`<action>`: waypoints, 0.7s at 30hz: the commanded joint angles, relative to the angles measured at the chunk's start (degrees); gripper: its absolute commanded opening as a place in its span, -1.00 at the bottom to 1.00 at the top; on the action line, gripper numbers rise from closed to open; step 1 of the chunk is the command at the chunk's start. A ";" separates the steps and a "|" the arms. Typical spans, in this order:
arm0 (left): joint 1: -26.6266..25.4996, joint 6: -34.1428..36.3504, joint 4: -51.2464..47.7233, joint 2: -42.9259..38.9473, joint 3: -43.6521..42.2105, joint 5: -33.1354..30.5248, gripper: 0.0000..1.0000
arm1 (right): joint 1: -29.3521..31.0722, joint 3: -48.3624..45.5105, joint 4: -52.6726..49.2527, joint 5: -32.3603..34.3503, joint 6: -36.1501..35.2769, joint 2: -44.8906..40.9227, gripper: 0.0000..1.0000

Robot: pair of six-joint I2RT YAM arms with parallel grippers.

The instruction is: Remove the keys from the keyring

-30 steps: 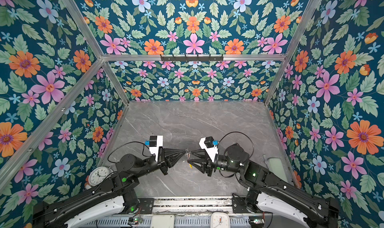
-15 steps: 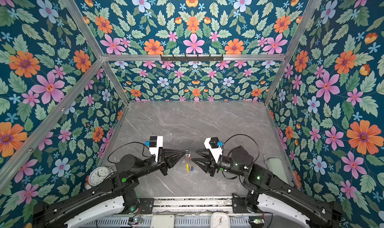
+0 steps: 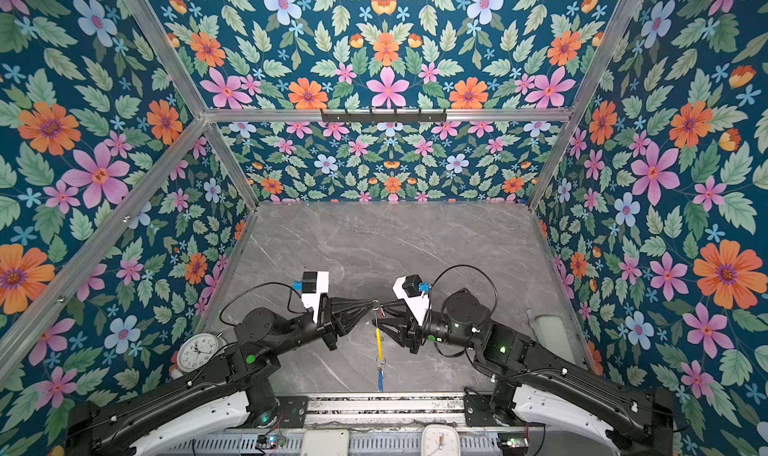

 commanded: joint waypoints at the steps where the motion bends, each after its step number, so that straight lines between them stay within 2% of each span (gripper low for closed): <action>1: -0.01 0.21 2.59 -0.29 0.07 -0.10 -1.00 | 0.09 0.63 1.23 0.84 -0.87 0.00 -0.34; 9: 0.06 0.01 2.33 -1.09 -0.05 -1.86 -1.00 | 0.85 0.96 -0.93 1.45 -1.65 0.01 -1.00; 21: 0.12 -0.87 3.76 -1.35 -0.64 -2.22 -1.00 | 2.59 2.22 -4.01 -0.14 -2.93 3.78 -1.00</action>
